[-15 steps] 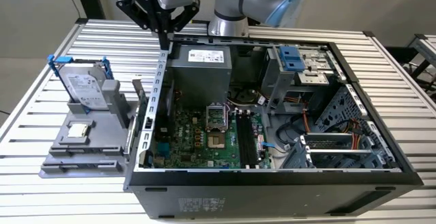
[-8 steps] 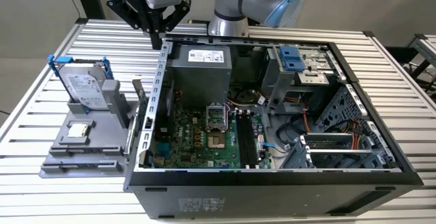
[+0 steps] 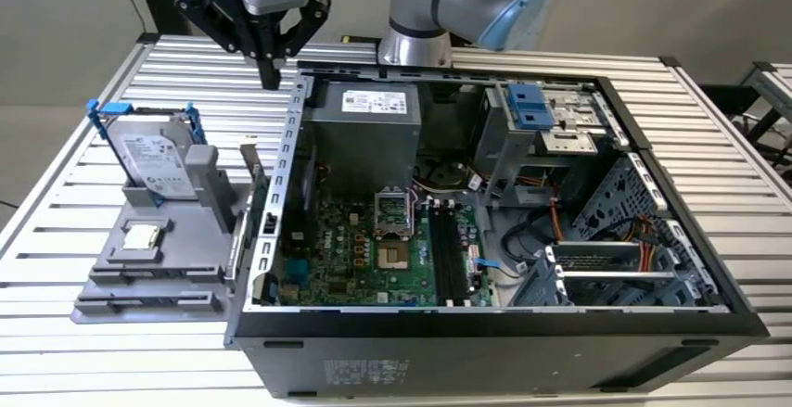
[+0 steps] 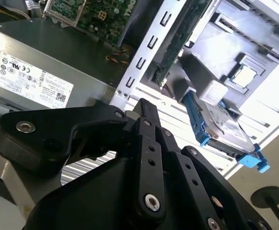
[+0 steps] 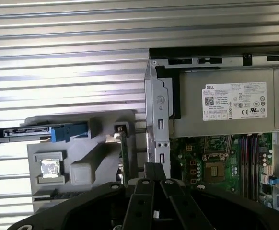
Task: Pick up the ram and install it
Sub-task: 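Reach for the ram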
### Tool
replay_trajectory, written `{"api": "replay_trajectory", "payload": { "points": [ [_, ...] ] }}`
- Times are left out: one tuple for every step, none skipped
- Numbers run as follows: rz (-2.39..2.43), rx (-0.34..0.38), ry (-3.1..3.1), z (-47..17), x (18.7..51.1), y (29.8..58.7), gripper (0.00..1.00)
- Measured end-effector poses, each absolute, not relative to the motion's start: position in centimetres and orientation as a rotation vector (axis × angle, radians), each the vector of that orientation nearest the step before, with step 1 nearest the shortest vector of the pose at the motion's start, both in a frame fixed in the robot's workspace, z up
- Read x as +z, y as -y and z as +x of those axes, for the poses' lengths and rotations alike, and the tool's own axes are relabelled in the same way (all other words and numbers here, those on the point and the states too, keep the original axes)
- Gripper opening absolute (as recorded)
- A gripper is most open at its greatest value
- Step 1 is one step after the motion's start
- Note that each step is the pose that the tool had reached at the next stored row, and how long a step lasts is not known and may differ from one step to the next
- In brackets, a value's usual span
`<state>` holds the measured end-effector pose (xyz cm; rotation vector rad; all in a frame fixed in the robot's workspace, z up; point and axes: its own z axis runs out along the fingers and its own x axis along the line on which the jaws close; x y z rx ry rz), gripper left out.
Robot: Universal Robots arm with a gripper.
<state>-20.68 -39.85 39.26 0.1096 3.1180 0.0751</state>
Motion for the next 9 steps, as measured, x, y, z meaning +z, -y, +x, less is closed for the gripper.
{"api": "replay_trajectory", "payload": {
  "points": [
    [0.109,0.075,-3.118,-20.8,39.3,39.8,0.00],
    [0.109,0.075,-3.118,-20.9,39.3,39.8,0.00],
    [0.109,0.075,-3.118,-21.0,39.3,39.8,0.00],
    [0.108,0.075,-3.118,-21.2,39.3,39.8,0.00],
    [0.107,0.075,-3.118,-21.3,39.3,39.8,0.00],
    [0.106,0.075,-3.118,-21.5,39.3,39.8,0.00],
    [0.104,0.075,-3.118,-21.7,39.3,39.8,0.00],
    [0.101,0.075,-3.119,-21.9,39.3,39.8,0.00],
    [0.097,0.075,-3.119,-22.1,39.3,39.8,0.00]
  ]
}}
